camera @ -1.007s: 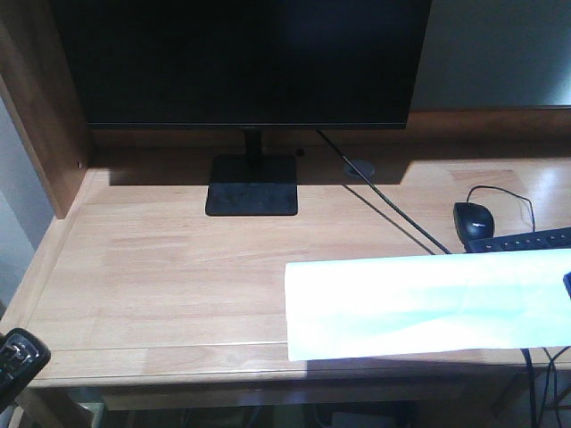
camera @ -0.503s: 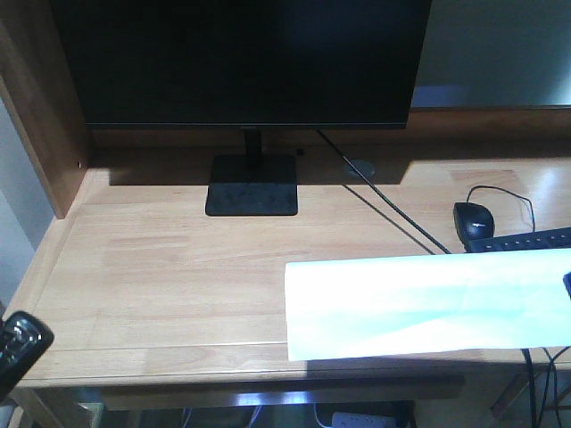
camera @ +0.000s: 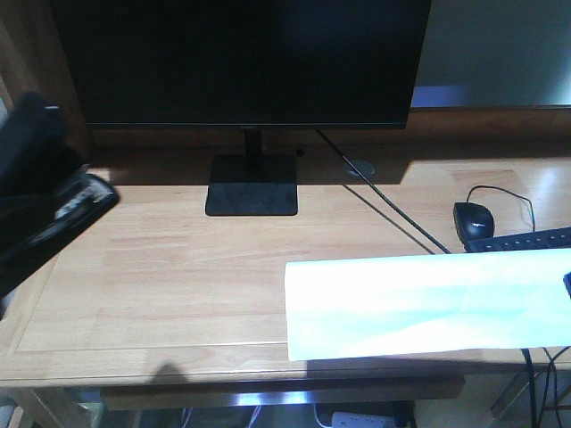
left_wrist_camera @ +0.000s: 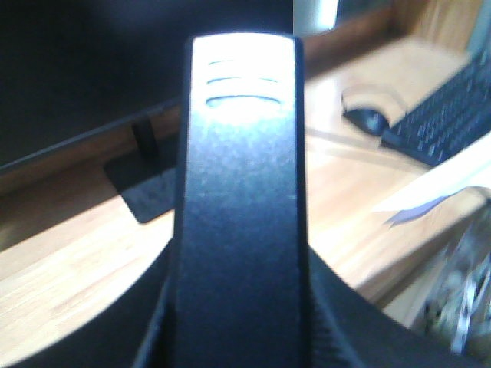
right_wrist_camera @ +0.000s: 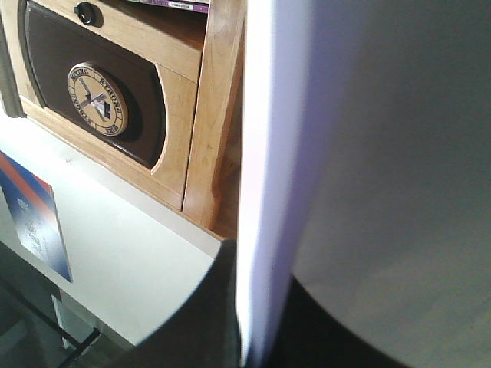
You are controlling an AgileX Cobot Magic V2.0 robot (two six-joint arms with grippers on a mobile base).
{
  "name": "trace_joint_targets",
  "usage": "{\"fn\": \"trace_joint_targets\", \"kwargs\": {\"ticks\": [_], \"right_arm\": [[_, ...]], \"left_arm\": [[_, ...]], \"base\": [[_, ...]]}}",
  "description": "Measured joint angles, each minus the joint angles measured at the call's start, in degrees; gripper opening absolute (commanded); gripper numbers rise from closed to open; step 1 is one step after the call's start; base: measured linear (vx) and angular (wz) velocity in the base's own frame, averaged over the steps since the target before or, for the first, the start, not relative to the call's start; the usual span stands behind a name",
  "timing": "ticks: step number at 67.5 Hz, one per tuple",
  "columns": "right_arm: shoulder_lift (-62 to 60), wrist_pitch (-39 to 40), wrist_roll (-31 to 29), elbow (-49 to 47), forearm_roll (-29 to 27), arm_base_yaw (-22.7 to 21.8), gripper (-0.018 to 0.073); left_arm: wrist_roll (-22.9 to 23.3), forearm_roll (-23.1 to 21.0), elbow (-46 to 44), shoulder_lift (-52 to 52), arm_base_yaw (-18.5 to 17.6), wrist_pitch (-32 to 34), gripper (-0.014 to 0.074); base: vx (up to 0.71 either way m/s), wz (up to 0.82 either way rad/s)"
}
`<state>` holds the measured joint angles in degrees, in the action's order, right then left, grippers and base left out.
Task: Grab stapler and paper to desk for stapling
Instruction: 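Move the held black stapler with the left gripper down onto the desk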
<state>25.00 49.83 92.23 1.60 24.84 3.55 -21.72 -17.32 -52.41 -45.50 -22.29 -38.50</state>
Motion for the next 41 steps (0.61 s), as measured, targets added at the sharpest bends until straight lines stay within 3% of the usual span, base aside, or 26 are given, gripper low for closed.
{"fn": "trace_joint_targets", "kwargs": {"ticks": [14,22,41], "right_arm": [[0.00,0.00,0.00,0.00,0.00,0.00,-0.0008],[0.00,0.00,0.00,0.00,0.00,0.00,-0.0008],[0.00,0.00,0.00,0.00,0.00,0.00,-0.0008]], "left_arm": [[-7.54,-1.05,-7.63,-17.71,0.00,-2.39,-0.0007],[-14.84,-3.93,-10.83,-26.33,0.06,-2.65,-0.0007],[-41.78,-25.50,-14.61,-40.67,5.08,-8.20,-0.0007]], "base": [[0.00,0.00],[0.00,0.00],[0.00,0.00]]}}
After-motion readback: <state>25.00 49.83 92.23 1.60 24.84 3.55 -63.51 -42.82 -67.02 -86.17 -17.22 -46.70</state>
